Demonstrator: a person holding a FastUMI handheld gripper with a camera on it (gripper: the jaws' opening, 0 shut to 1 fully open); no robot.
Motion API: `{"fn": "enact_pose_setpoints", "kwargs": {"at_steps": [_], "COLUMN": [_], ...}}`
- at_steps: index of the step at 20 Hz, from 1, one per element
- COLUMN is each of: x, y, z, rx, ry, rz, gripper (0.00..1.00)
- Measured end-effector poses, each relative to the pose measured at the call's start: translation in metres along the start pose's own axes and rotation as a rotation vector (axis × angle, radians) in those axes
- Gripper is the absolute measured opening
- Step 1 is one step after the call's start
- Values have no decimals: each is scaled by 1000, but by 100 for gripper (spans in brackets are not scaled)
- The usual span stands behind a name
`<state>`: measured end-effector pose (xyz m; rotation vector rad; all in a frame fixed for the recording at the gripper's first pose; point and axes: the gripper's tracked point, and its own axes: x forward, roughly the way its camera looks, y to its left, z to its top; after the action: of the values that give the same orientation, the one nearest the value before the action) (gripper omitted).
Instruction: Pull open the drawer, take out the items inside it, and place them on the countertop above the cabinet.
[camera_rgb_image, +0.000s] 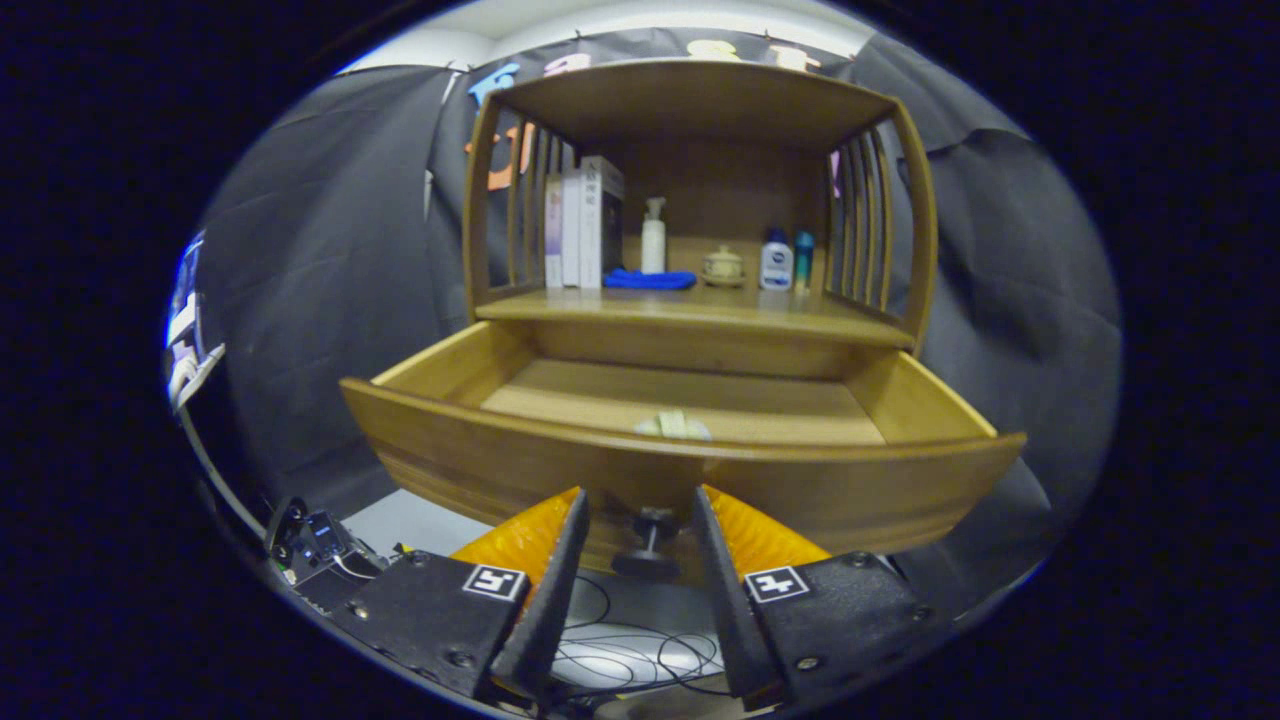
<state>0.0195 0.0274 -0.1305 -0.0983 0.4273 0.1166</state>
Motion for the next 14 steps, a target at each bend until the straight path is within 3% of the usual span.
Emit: {"fn": "enact_pose_setpoints", "kwargs": {"at_steps": [3,6,11,14], "x": [-6,4,45,69], "y": [6,-3,-24,-42], "z": [30,50,51,38], "rx": [10,49,179,193], "ry": [28,99,349,499], "rz": [61,61,37,-9], "gripper": [94,96,97,96]}}
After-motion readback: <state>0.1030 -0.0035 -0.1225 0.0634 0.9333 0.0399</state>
